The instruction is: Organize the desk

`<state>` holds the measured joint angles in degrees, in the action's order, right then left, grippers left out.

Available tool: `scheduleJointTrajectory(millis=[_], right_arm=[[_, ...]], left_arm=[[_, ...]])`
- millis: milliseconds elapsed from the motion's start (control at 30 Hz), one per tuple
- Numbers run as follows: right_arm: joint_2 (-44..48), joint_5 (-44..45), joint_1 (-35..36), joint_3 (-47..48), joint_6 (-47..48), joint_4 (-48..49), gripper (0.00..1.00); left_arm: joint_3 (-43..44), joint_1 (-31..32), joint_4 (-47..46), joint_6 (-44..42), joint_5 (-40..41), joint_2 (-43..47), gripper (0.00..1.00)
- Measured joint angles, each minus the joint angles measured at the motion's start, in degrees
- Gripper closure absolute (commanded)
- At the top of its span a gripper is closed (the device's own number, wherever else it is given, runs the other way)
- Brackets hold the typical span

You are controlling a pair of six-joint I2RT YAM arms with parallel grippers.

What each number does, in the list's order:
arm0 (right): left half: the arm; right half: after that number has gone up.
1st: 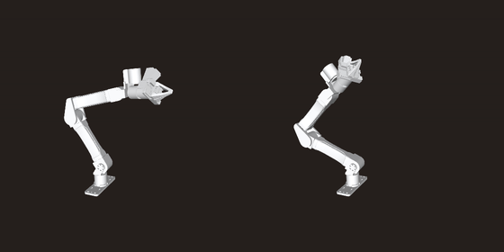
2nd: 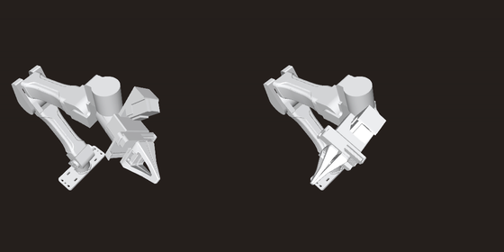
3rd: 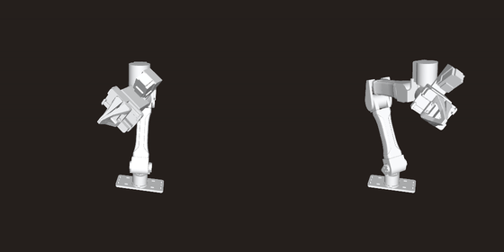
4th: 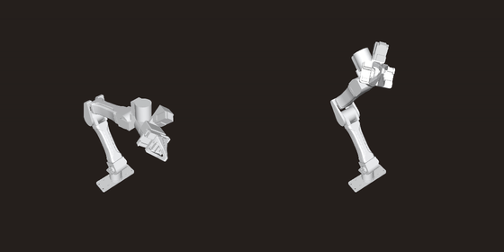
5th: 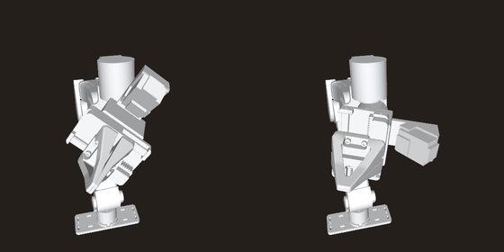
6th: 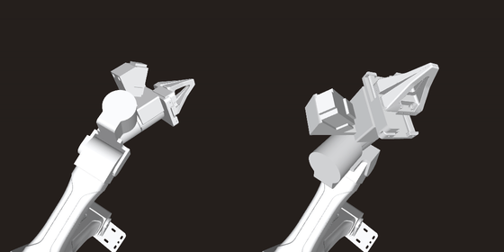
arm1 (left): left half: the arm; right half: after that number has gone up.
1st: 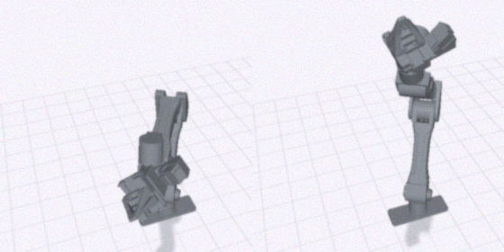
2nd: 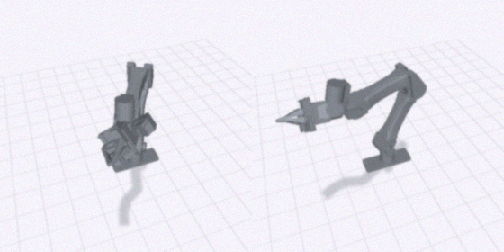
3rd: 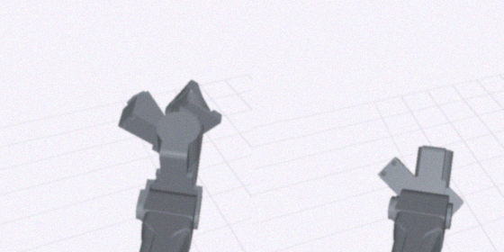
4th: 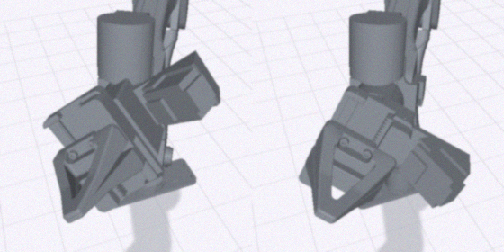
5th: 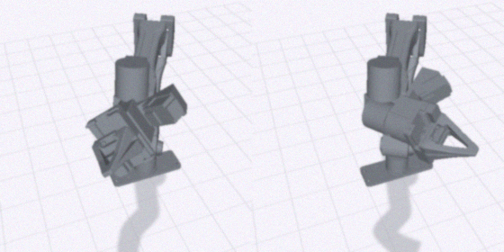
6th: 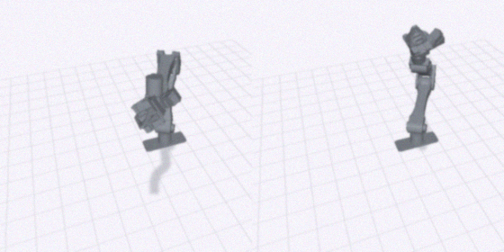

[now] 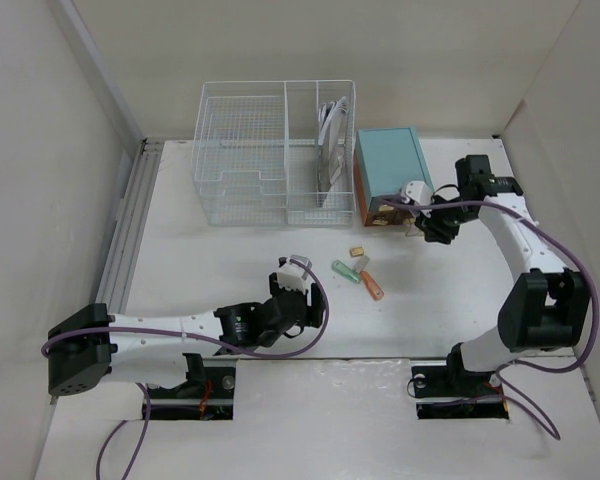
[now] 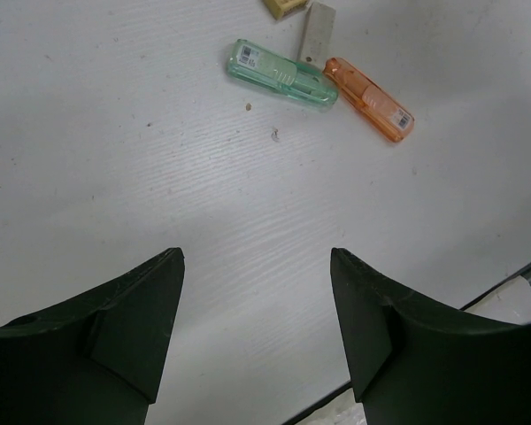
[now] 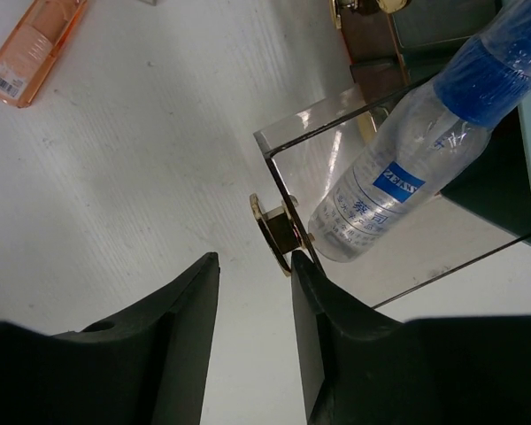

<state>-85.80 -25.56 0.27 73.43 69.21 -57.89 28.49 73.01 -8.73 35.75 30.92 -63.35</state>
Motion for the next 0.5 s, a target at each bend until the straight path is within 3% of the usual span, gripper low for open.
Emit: scheduleJointTrajectory(millis=[167,300,500], right_arm=[[-0.81,-0.37,-0.33,1.05,0.09,0.0,0.66],[-0.81,-0.42,-0.37,1.11,0.42,0.0,0.82],[-0.2,-0.42,-0.37,1.09,2.01,-1.57,0.98]], left_arm=[[0.0,0.0,0.02,0.15,0.0,0.0,0.37],[0.0,0.0,0.02,0.15,0.0,0.0,0.37],[0.0,0.0,0.02,0.17,0.0,0.0,0.37]])
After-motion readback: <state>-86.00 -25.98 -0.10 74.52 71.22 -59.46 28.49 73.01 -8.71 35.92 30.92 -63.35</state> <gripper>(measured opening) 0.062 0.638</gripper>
